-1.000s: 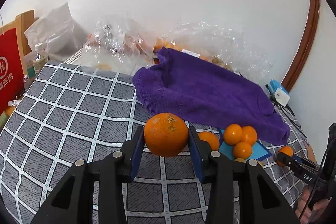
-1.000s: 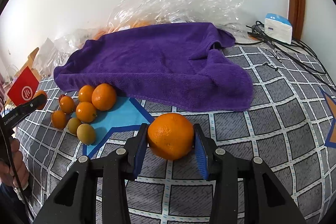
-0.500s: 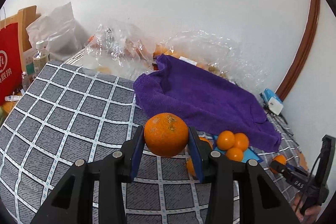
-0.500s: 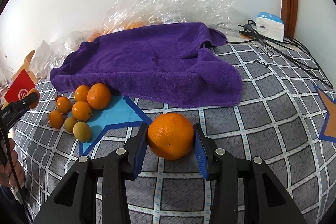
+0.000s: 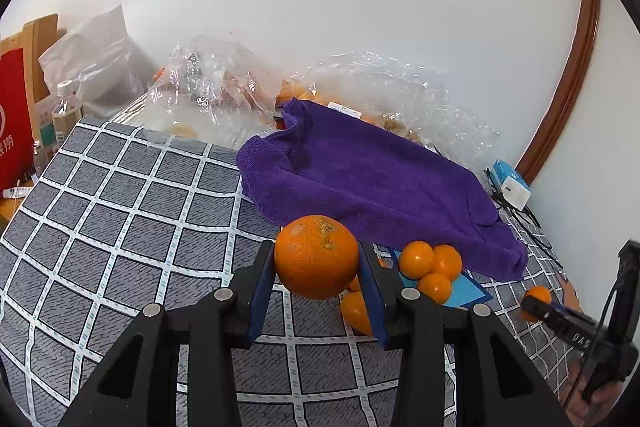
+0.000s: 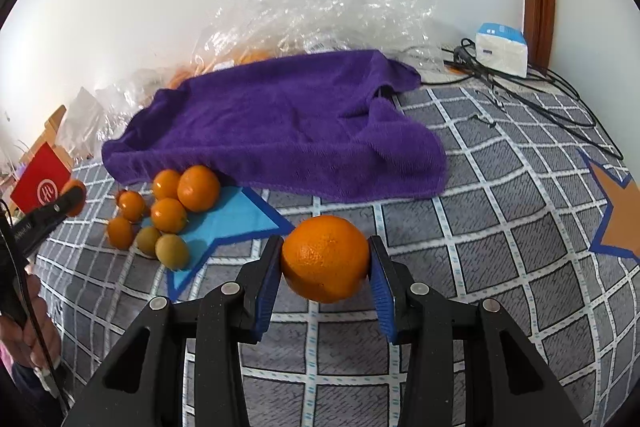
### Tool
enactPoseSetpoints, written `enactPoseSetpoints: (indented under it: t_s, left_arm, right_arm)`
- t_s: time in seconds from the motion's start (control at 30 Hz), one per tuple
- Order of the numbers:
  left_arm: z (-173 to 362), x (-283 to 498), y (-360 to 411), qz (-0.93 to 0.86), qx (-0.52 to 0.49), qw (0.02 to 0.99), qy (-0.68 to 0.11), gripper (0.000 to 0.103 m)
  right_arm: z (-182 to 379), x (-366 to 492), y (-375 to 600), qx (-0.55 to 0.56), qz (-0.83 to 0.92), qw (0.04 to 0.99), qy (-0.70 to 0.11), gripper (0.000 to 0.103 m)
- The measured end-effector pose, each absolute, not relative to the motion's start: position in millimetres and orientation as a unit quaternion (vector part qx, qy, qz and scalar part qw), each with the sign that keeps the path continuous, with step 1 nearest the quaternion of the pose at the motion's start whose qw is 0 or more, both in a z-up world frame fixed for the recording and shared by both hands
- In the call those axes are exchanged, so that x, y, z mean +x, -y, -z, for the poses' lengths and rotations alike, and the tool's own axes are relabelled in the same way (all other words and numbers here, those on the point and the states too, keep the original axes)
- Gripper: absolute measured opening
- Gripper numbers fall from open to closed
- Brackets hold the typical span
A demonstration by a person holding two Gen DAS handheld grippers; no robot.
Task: Organize fruits
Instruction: 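Lift both held oranges and carry them over the purple towel, then lower both oranges onto the purple towel and open both tools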
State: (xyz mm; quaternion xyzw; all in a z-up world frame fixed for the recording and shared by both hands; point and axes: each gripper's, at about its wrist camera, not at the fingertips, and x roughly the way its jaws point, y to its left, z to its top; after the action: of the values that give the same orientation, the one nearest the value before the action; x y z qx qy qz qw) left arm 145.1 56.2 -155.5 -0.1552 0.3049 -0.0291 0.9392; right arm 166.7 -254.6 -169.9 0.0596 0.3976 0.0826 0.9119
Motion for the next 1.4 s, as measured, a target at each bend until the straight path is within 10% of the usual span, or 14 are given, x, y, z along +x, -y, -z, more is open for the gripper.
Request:
enactPoseSetpoints:
  t_s: [0.77,1.4]
  left_arm:
    - [55.5,210.3,-48.3,0.044,-0.106,0.955,-0.274,0.039]
    - [100.2,320.5,-24.3,0.056,-0.110,0.938,-0.324,0.039]
  right_arm:
    - [108.6,251.3,244.4,0.041,-0.077,0.933,-0.349,0.042]
    - [130.5,348.1,236.7,0.041,-0.066,0.927,-0.367,0.042]
